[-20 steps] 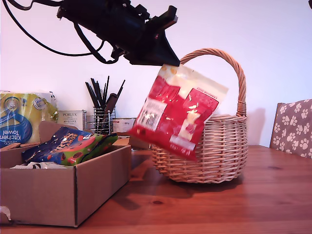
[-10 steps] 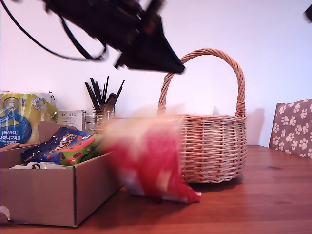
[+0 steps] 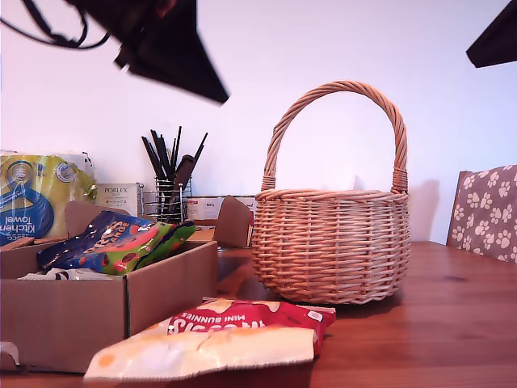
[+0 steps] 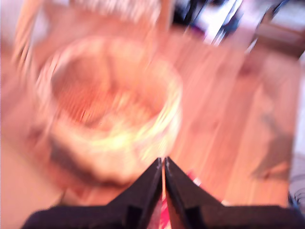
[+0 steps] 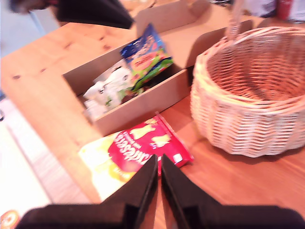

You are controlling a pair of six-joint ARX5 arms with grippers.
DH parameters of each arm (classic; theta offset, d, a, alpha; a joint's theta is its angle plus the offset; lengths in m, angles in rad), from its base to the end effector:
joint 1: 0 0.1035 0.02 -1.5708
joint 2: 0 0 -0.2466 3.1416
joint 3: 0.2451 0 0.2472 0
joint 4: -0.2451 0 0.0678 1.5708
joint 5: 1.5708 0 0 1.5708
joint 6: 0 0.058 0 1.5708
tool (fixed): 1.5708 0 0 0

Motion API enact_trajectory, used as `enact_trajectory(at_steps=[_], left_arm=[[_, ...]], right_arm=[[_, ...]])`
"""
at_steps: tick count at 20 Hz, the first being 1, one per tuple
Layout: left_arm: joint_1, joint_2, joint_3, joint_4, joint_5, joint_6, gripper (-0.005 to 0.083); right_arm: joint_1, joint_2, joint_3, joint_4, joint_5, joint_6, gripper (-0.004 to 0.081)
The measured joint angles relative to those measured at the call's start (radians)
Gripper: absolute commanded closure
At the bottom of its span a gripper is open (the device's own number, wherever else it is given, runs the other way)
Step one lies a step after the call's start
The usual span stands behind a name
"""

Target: Move the bags of Easter eggs from the cardboard box on the left into the woven basket on the right side.

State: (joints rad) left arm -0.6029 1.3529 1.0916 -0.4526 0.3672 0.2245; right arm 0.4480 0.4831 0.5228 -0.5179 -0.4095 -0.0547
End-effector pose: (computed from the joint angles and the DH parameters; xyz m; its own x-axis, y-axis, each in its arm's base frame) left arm 0.2403 -0.1907 0.2604 0.3775 -0.6957 -0.6111 0.8539 0.5168 -0.0609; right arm 0.1219 0.0842 0.2318 0.5616 0.7116 -0.4221 -0.7376 0.6618 0.1344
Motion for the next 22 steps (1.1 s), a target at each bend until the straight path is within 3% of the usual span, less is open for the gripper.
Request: enact_trajectory(at_steps=[3,6,7,8,10,11,12,14,16,17,22], left_arm=[[-0.005,-0.003,-0.011,-0.022,-0.021,0.030,0.0796],[0.019,-0.048,-0.144,0.008,-0.045,0.043,0.0796],[0.042,-0.076,-0.213,0.022,-0.047,0.043,0.0796],[0.069,-0.104,-0.271,0.033,-0.048,0.042,0.0796],[0.113,-0.161,-0.340,0.039,-0.052,0.040,0.0796],[0.122,-0.184,-0.348,0.043,-0.053,0.040,0.0796],[0.124,-0.201,-0.348,0.058,-0.052,0.040,0.0796],[0.124,-0.213,-0.344,0.082,-0.048,0.040,0.0796],[0.126,-0.211,-0.344,0.089,-0.044,0.040,0.0796],[0.125,-0.211,-0.344,0.092,-0.041,0.040,0.0796],[0.125,-0.211,-0.344,0.102,-0.034,0.040,0.0796]], right_arm=[[0.033,0.023,0.000,-0.010,0.000,-0.050,0.0783],[0.094,0.084,0.000,-0.016,-0.001,-0.101,0.0776],[0.127,0.115,0.000,-0.020,-0.008,-0.124,0.0730],[0.171,0.153,0.000,-0.029,-0.014,-0.132,0.0623],[0.281,0.229,0.000,-0.032,-0.003,-0.309,0.0392],[0.329,0.270,0.000,-0.029,0.026,-0.408,0.0308],[0.371,0.306,0.000,-0.020,0.058,-0.437,0.0283],[0.439,0.378,0.000,0.011,0.200,-0.650,0.0270],[0.481,0.449,-0.001,0.068,0.285,-0.782,0.0270],[0.491,0.479,-0.001,0.101,0.312,-0.879,0.0270],[0.496,0.644,-0.001,0.239,0.339,-1.088,0.0270]])
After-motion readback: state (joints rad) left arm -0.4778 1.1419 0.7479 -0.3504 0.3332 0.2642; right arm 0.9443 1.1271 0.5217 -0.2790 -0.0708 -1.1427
